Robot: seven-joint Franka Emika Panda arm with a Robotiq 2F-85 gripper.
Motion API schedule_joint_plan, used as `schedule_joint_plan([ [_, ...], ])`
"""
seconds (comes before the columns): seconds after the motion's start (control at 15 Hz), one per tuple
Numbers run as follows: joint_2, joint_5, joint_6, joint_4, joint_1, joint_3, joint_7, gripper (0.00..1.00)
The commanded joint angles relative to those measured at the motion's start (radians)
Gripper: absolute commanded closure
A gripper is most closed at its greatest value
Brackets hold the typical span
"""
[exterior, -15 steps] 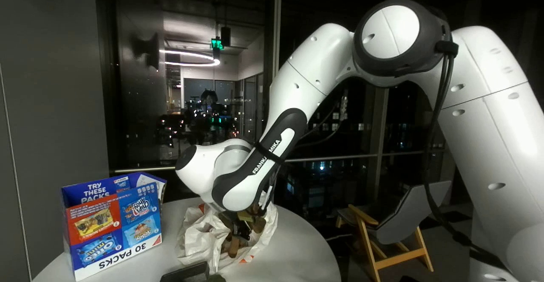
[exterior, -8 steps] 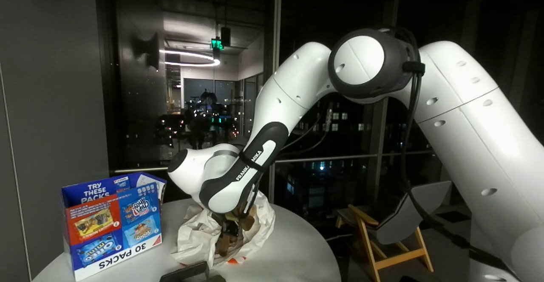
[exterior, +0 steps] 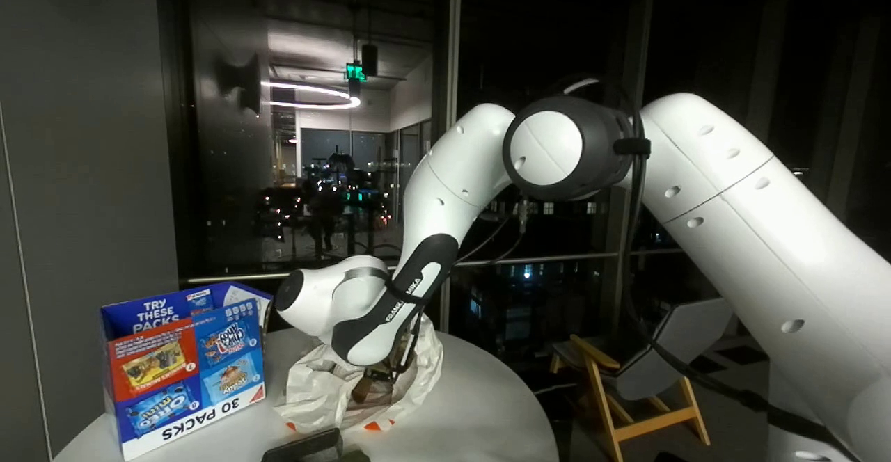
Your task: Pick up the brown toy and put it in the plastic, pick up the red toy and put it in the plastic, pick up the black eraser and put it in the plastic
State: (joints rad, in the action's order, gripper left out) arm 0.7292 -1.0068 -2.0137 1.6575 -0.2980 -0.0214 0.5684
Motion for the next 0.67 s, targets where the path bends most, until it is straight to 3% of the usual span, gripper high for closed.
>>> schedule_joint_plan([
  [0.0,0.033,-0.041,-0.004,-0.031,-0.005,0.018,0.024,0.73],
  [0.07,0.029,-0.032,-0.005,-0.021,0.001,0.011,0.009,0.73],
  [0.2,-0.01,-0.009,-0.008,0.023,0.007,-0.008,-0.015,0.6],
  [0.6,-0.217,0.0,0.034,0.214,-0.016,-0.056,-0.051,0.14],
])
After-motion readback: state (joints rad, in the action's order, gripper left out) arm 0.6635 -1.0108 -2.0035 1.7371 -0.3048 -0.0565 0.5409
